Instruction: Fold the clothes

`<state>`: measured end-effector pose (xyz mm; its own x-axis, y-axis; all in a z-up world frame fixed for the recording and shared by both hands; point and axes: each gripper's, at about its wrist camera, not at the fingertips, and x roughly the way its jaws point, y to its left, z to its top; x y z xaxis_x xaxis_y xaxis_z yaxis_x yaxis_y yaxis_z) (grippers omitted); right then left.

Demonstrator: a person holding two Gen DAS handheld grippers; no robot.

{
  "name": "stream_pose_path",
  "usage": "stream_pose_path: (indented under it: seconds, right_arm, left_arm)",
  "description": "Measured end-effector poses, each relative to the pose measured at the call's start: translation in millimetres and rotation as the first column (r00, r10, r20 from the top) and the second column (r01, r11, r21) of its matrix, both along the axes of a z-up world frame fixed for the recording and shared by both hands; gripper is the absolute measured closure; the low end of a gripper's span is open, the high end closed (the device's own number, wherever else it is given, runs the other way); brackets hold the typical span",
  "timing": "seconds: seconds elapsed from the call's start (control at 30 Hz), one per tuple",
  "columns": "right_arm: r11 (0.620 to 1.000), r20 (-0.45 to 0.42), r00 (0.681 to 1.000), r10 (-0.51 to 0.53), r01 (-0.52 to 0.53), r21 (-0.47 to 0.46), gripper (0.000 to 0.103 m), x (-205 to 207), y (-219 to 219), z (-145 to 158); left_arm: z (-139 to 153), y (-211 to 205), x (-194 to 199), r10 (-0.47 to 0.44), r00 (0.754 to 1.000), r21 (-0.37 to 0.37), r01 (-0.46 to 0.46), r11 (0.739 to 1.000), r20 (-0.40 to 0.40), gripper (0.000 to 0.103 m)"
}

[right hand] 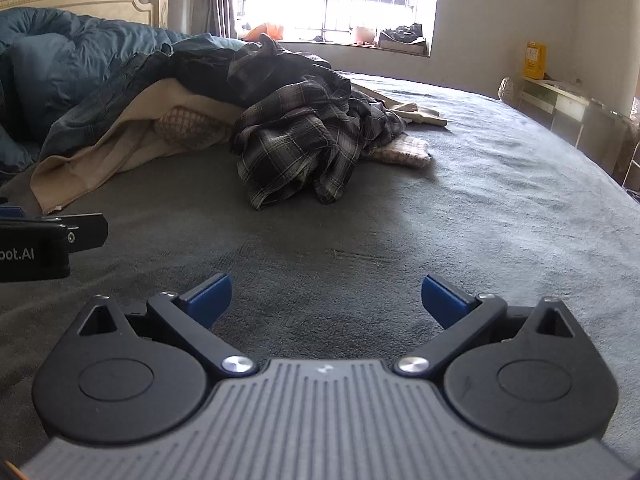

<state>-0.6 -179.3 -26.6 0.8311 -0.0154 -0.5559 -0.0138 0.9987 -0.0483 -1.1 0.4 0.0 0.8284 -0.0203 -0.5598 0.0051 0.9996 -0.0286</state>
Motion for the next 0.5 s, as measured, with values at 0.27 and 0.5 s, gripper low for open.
stream_pose_path:
  seconds: [0.27,0.5]
  right_arm:
    - [1.000,0.009,1.000,-0.018,0.018,-0.021,0.001,-4.0,4.4,4.7]
    - [1.000,0.009,1.000,-0.026,0.026,-0.015,0.001,-10.7,3.0,6.4]
  left_arm:
    - [0.3,4.6,-9.7,-0.017,1.000,-0.011,0.018,1.000,0.022,0.000]
    - [4.5,1.5,-18.3,-0.012,0.999,0.000,0.012,1.000,0.050,0.000]
